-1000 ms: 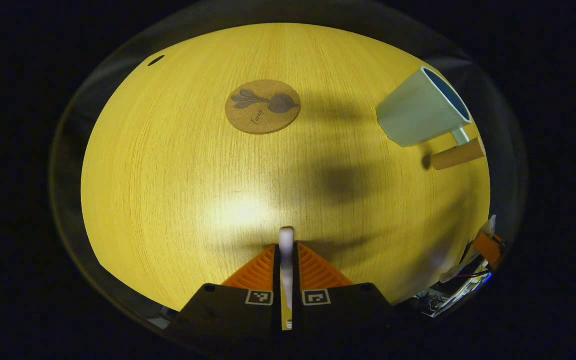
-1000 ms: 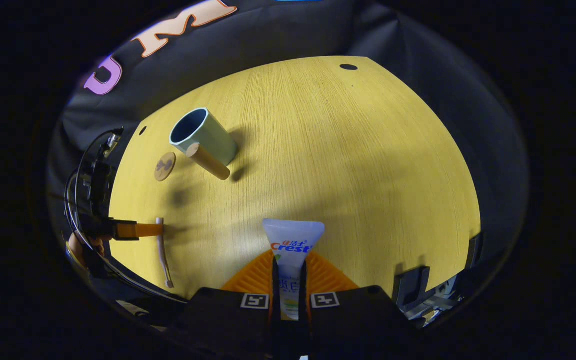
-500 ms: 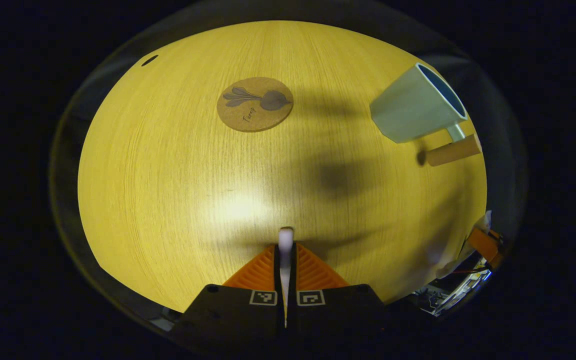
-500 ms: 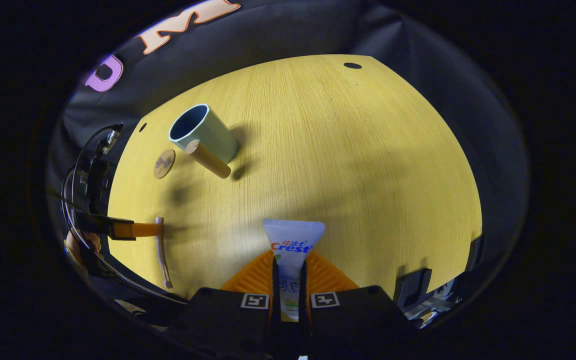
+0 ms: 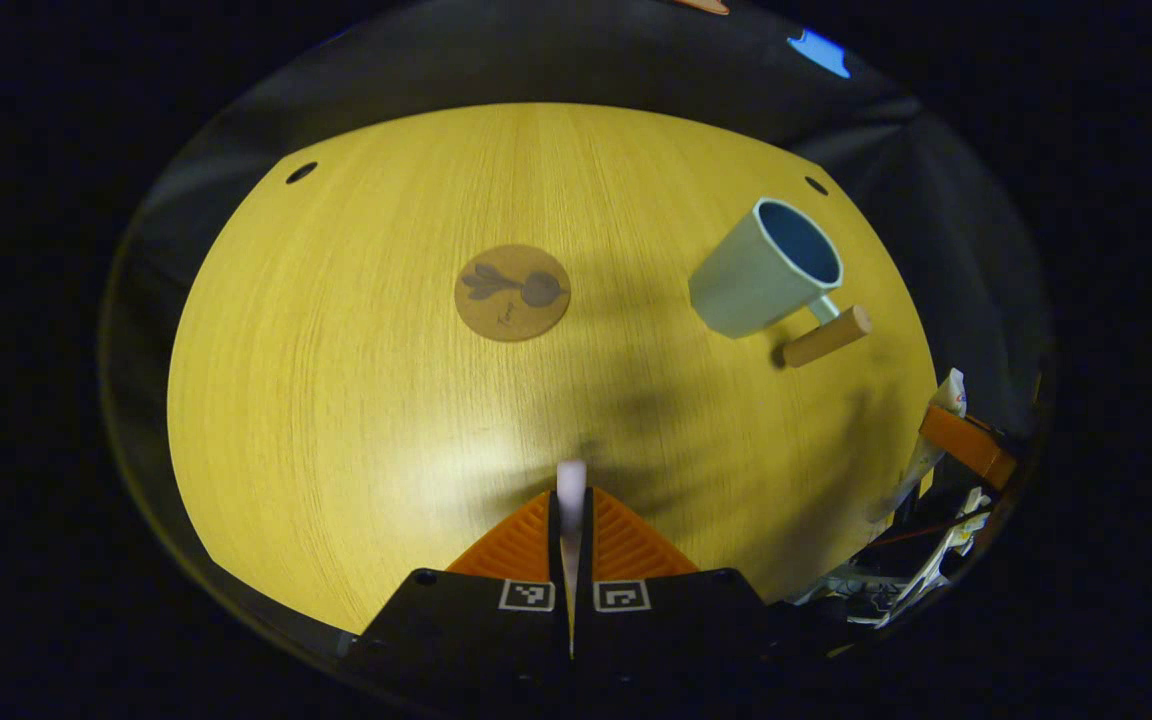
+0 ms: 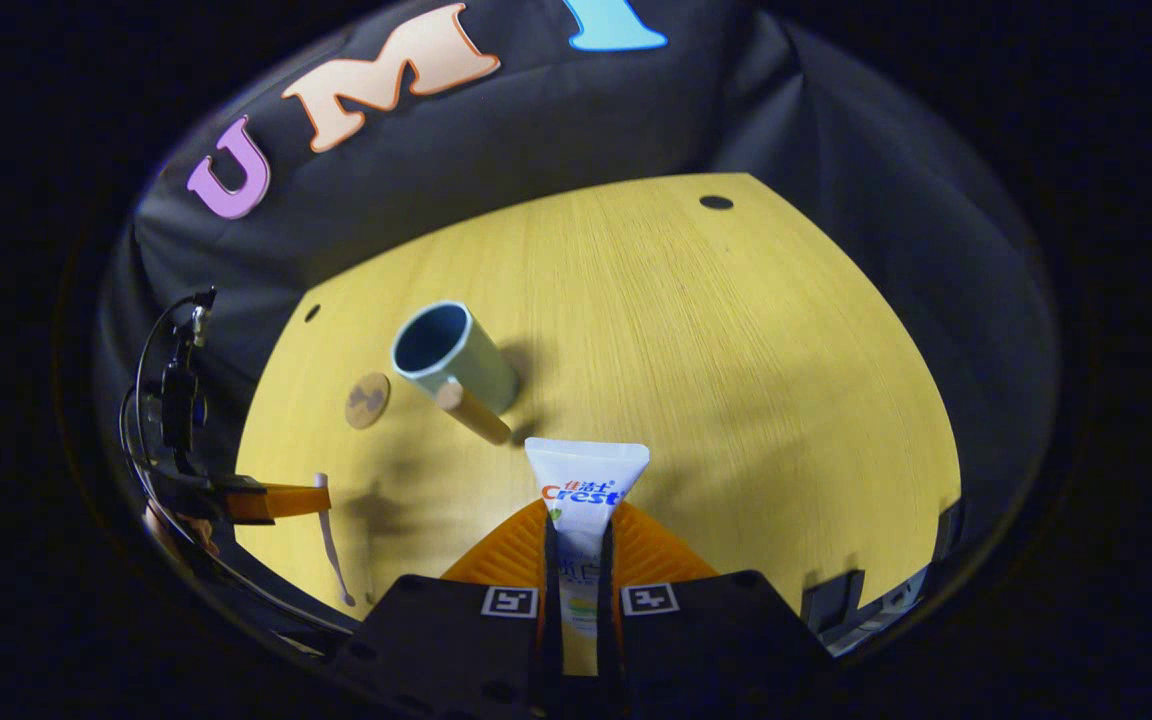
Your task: Put the toothbrush and toothpaste on the desktop into the cup, then pick up the cup and place it on the coaster on the desktop.
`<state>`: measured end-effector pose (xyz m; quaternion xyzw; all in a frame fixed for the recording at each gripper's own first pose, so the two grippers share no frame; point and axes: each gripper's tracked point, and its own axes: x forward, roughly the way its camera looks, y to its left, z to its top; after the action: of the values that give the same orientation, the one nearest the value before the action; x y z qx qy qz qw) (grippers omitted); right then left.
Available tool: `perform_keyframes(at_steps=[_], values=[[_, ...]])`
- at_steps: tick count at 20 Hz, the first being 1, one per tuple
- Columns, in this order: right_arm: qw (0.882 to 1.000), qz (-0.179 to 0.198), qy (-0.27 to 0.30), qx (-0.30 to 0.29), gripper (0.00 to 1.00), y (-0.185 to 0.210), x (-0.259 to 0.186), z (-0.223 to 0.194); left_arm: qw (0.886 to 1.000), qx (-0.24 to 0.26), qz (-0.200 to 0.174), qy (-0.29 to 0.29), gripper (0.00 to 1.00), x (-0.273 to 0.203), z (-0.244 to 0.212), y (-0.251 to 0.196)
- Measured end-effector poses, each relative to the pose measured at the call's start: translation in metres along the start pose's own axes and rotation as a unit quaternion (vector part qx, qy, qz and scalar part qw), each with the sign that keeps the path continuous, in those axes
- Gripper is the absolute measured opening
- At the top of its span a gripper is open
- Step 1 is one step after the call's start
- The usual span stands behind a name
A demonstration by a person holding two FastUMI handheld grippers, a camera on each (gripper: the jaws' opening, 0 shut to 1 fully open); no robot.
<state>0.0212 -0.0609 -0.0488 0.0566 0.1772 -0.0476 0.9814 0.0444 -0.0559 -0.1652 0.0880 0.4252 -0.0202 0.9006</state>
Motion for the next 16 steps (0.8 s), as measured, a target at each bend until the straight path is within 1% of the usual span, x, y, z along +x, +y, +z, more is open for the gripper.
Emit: perform_keyframes(at_steps=[2,4,7,9,12,14,16], values=[[0.999,0.023,-0.033,0.004,0.16,0.02,-0.005,0.019,0.999,0.001,-0.02,-0.034,0.0,-0.012,0.018,-0.005],[0.997,0.059,-0.055,0.017,0.16,0.046,-0.009,0.036,0.997,0.002,-0.042,-0.065,0.0,-0.024,0.035,-0.011],[0.988,0.115,-0.096,0.036,0.16,0.083,-0.013,0.066,0.991,0.021,-0.066,-0.119,0.0,-0.038,0.061,-0.017],[0.98,0.142,-0.132,0.05,0.16,0.1,-0.018,0.091,0.984,0.033,-0.082,-0.153,0.0,-0.048,0.079,-0.021],[0.964,0.161,-0.199,0.068,0.16,0.116,-0.023,0.131,0.975,0.044,-0.103,-0.193,0.0,-0.052,0.101,-0.028],[0.953,0.16,-0.247,0.071,0.16,0.119,-0.022,0.157,0.968,0.05,-0.115,-0.219,0.0,-0.054,0.114,-0.03],[0.946,0.151,-0.275,0.076,0.16,0.12,-0.009,0.17,0.958,0.055,-0.131,-0.25,0.0,-0.057,0.13,-0.033]])
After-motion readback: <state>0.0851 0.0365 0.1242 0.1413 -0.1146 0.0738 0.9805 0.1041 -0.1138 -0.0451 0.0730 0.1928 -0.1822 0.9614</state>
